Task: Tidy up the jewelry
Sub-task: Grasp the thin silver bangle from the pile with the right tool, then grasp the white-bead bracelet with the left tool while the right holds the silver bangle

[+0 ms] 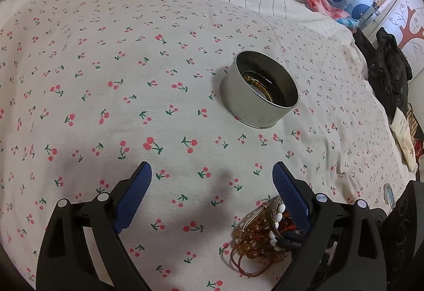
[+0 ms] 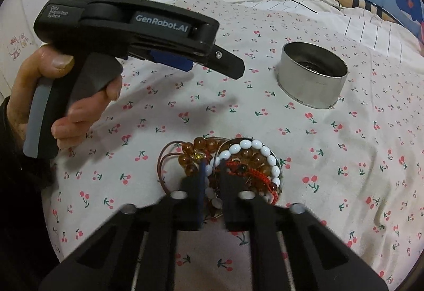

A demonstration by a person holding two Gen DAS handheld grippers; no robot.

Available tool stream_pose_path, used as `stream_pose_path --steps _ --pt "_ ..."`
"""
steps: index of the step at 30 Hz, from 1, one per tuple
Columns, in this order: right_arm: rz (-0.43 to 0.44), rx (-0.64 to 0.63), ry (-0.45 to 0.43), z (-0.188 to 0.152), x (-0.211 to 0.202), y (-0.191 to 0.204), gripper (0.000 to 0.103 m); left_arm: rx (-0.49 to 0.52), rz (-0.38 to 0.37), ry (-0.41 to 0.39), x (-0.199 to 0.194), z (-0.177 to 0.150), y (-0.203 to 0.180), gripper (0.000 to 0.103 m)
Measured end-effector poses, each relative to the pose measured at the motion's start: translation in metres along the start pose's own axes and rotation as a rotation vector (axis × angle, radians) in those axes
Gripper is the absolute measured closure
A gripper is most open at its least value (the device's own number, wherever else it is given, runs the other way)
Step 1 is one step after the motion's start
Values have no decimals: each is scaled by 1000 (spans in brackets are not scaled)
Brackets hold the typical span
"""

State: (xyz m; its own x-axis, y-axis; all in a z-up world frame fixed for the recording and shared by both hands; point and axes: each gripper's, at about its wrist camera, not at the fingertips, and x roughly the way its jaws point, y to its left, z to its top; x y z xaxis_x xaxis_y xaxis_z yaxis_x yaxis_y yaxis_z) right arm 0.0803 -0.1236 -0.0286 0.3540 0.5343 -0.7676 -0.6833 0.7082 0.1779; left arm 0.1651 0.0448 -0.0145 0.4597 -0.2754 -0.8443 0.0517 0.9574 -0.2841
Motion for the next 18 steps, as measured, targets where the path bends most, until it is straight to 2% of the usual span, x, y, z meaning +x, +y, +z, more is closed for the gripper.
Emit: stream_pose_path --steps 6,9,13,17,18 --pt "71 139 -96 7 -25 -26 100 11 -4 3 0 0 0 14" --pt "86 228 -164 10 -44 -47 100 57 -15 5 -1 -1 -8 14" --pt "23 300 -214 11 -63 -73 100 242 0 -17 -4 -12 -40 14" --pt "-59 319 -210 10 -69 -83 100 475 69 -52 0 -34 -80 14" --pt "-75 324 -202 9 -67 -84 100 502 77 -48 3 -37 -85 14"
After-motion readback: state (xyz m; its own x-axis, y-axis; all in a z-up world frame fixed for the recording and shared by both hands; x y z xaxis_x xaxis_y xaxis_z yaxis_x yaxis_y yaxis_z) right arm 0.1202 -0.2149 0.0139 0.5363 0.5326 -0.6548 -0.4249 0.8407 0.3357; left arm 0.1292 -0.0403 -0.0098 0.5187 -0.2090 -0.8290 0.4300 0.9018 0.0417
